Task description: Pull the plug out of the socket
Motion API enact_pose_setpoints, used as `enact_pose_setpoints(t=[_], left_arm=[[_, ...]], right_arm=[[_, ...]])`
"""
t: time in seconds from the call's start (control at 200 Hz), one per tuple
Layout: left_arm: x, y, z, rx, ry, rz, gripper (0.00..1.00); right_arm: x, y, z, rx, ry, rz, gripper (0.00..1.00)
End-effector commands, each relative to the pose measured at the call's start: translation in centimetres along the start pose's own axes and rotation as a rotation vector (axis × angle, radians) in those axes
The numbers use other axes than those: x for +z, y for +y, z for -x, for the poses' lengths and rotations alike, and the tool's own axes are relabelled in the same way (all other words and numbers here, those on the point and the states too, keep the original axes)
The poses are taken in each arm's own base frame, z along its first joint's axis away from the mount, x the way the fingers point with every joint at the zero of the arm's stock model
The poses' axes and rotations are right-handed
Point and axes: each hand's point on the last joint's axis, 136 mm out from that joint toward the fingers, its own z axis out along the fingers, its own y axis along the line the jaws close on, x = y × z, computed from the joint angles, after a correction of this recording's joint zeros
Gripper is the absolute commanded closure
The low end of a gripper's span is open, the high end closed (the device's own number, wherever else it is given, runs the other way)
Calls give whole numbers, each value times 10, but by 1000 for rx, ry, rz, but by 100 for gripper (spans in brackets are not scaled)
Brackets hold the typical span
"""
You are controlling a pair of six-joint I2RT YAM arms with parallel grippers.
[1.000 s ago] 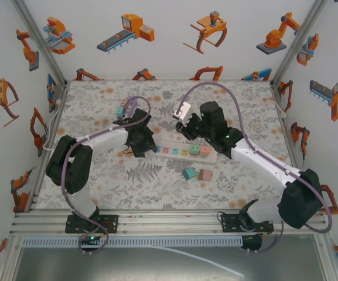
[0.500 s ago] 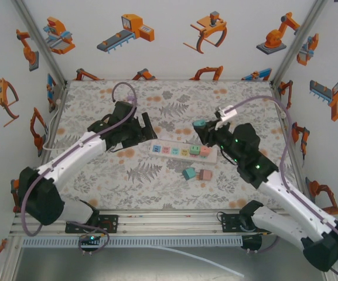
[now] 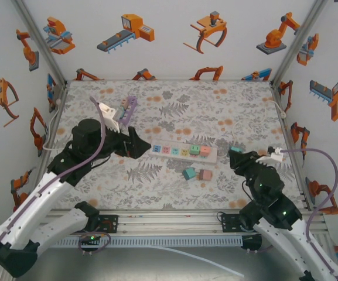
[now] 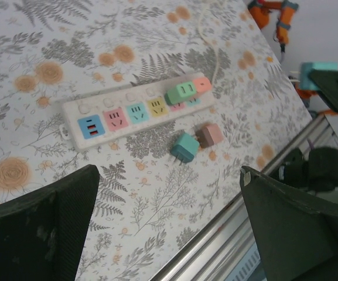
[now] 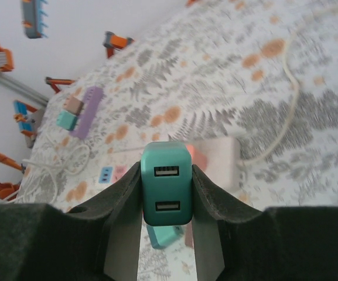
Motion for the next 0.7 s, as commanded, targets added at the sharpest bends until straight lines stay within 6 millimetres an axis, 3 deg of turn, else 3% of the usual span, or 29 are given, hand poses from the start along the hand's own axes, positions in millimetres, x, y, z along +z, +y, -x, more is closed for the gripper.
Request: enact_pose_setpoints(t=[0.0, 0.215, 0.461, 0.696], left_arm=[[-12, -31, -19, 217, 17, -172, 3], [-30, -69, -64, 535, 35, -357, 3], [-26, -84, -105, 683, 103, -460, 3], [-21, -93, -125, 751, 146, -506, 3]], right_arm=[[-1, -46, -38, 80, 90, -174, 88], [11, -60, -84, 47, 259, -250, 88], [31, -53, -131, 11, 431, -211, 87], [38, -53, -155, 30, 494, -192, 87]])
